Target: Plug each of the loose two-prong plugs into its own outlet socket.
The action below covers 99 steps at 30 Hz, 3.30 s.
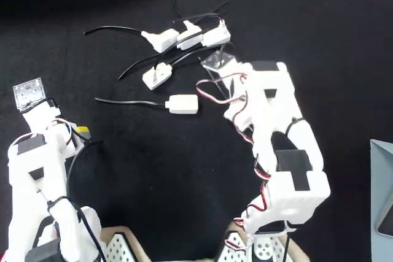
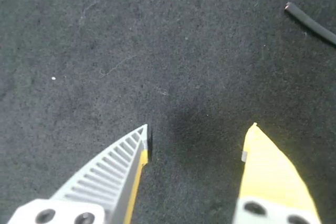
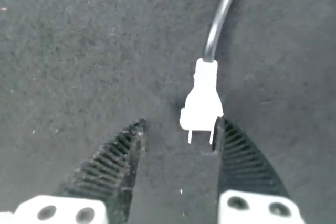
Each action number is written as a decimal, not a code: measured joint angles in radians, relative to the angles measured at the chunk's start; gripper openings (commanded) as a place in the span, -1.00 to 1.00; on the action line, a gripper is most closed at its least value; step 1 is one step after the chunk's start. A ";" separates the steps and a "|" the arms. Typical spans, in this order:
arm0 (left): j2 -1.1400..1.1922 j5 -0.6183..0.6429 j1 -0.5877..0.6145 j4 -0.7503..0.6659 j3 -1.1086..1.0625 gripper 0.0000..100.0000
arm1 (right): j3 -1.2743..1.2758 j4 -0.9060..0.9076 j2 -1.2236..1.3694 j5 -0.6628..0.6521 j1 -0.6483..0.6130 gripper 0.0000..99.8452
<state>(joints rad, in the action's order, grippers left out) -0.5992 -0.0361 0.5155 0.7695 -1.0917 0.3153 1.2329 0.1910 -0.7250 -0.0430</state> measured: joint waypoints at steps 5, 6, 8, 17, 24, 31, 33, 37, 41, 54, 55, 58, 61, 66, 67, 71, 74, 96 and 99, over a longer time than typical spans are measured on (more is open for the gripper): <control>0.000 0.000 0.000 0.000 0.000 -0.42 | 0.002 -0.054 0.032 0.000 -0.006 -0.60; 0.000 0.000 0.000 0.000 0.000 -0.42 | 0.002 -0.061 0.048 0.000 -0.003 -0.60; 0.000 0.000 0.000 0.000 0.000 -0.42 | -0.008 -0.074 0.080 0.000 0.006 -0.65; 0.000 0.000 0.000 0.000 0.000 -0.42 | -0.081 -0.046 0.135 -0.002 0.041 -0.61; 0.000 0.000 0.000 0.000 0.000 -0.42 | -0.078 0.052 -0.021 -0.002 0.043 -0.60; 0.000 0.000 0.000 0.000 0.000 -0.42 | 0.109 0.003 -0.144 -0.002 -0.015 -0.60; 0.000 0.000 0.000 0.000 0.000 -0.42 | 0.161 -0.046 -0.149 0.003 -0.023 -0.60; 0.000 0.000 0.000 0.000 0.000 -0.42 | 0.203 -0.104 -0.152 0.003 -0.026 -0.60; 0.000 0.000 0.000 0.000 0.000 -0.42 | 0.209 -0.144 -0.152 0.005 -0.025 -0.60; 0.000 0.000 0.000 0.000 0.000 -0.42 | 0.095 -0.175 0.038 0.005 -0.006 -0.76; 0.000 0.000 0.000 0.000 0.000 -0.42 | 0.087 -0.175 0.043 0.005 -0.005 -0.76; 0.000 -0.002 0.000 0.000 0.000 -0.42 | 0.086 -0.175 0.044 -0.018 0.009 -0.84; 0.000 -0.002 0.000 0.000 0.000 -0.42 | 0.077 -0.169 0.044 -0.041 0.031 -0.94; 0.000 -0.002 0.000 0.000 0.000 -0.42 | 0.072 -0.169 0.048 -0.054 0.057 -0.93; 0.000 -0.002 0.000 0.000 0.000 -0.42 | 0.072 -0.166 0.048 -0.054 0.057 -0.90; 0.000 -0.002 0.000 0.000 0.000 -0.42 | 0.063 -0.101 0.048 -0.054 0.057 -0.64; 0.000 -0.002 0.000 0.000 0.000 -0.42 | 0.052 -0.037 0.035 -0.041 0.049 -0.65; 0.000 -0.002 0.000 0.000 0.000 -0.42 | 0.230 -0.193 -0.075 -0.028 0.020 -0.69; 0.000 -0.002 0.000 0.000 0.000 -0.42 | 0.180 -0.192 -0.014 -0.046 0.044 -0.79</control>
<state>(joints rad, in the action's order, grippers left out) -0.5992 -0.0376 0.5155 0.7695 -1.0917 0.4948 1.0411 0.1772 -0.7710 0.0015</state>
